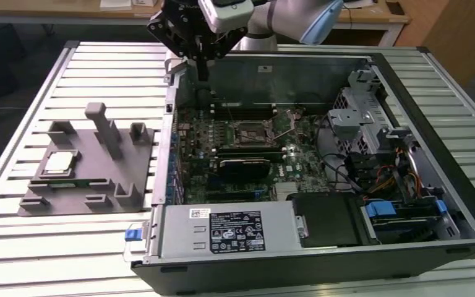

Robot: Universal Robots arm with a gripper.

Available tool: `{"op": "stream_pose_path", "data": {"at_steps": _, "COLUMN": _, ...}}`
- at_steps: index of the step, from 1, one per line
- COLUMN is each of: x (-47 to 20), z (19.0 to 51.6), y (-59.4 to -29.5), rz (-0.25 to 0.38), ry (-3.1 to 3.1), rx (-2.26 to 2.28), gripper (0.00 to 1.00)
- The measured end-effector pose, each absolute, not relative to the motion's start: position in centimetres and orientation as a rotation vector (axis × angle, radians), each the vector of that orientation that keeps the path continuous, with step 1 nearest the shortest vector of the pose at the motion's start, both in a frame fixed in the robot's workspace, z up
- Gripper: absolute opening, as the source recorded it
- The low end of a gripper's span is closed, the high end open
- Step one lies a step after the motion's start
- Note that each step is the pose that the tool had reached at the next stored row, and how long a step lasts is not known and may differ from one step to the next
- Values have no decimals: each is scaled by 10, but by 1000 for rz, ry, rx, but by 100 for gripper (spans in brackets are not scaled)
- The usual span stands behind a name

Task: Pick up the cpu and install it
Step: 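Reach for the cpu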

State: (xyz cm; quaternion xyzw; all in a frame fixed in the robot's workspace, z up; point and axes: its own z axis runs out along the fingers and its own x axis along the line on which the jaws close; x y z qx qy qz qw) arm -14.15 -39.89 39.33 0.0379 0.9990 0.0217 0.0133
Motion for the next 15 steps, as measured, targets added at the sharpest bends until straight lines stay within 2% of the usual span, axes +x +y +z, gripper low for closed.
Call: {"op": "stream_pose_path", "data": {"at_steps": 15, "x": -167, "z": 393, "y": -399, "rz": 68, "ry": 3112, "rx": 118, "gripper": 11}}
